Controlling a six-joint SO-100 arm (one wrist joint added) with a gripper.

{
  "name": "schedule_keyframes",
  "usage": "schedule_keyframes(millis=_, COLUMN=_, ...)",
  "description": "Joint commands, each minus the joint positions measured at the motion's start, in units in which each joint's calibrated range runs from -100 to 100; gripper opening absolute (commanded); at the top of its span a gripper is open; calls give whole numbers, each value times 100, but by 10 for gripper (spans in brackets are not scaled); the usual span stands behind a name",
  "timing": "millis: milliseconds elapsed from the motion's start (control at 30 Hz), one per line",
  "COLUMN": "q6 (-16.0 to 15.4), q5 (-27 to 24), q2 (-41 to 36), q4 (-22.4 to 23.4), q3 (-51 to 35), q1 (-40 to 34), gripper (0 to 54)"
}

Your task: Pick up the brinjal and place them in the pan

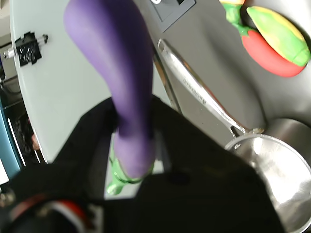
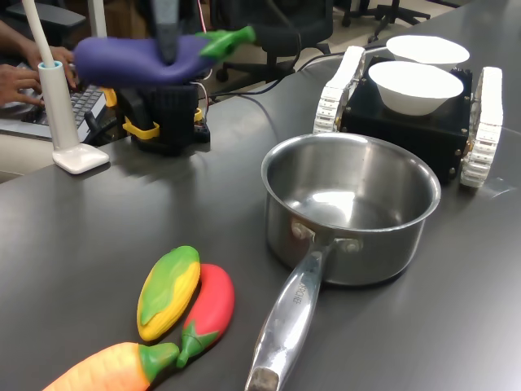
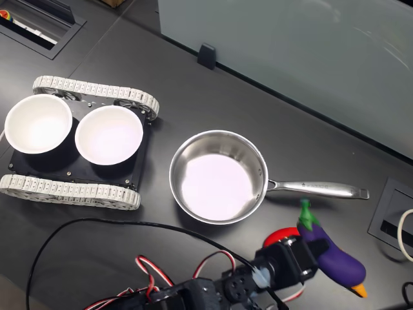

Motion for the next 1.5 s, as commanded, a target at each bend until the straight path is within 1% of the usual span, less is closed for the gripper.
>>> schedule_keyframes(millis=0, q6=-69, q5=-122, q2=-551, q4=-291, q3=-470, q1=-452, gripper=1)
schedule_keyframes(millis=100, q6=-61, q5=-205, q2=-686, q4=-300, q3=-407, q1=-728, gripper=1)
schedule_keyframes(millis=300, q6=-11, q5=-244, q2=-1107, q4=-479, q3=11, q1=-1278, gripper=1)
schedule_keyframes(millis=600, q6=82, q5=-322, q2=-1748, q4=-829, q3=893, q1=-1886, gripper=1)
schedule_keyframes(millis=767, q6=216, q5=-342, q2=-2052, q4=-982, q3=1347, q1=-2425, gripper=1)
schedule_keyframes(millis=900, q6=351, q5=-322, q2=-2280, q4=-1212, q3=1792, q1=-2861, gripper=1)
schedule_keyframes(millis=967, q6=477, q5=-303, q2=-2364, q4=-1340, q3=2019, q1=-3147, gripper=1)
schedule_keyframes(millis=1100, q6=519, q5=-230, q2=-2626, q4=-1656, q3=2601, q1=-3480, gripper=0)
schedule_keyframes(millis=1300, q6=586, q5=-244, q2=-2778, q4=-1809, q3=3064, q1=-3950, gripper=0)
schedule_keyframes(millis=1467, q6=838, q5=-244, q2=-2955, q4=-1971, q3=3519, q1=-4501, gripper=0)
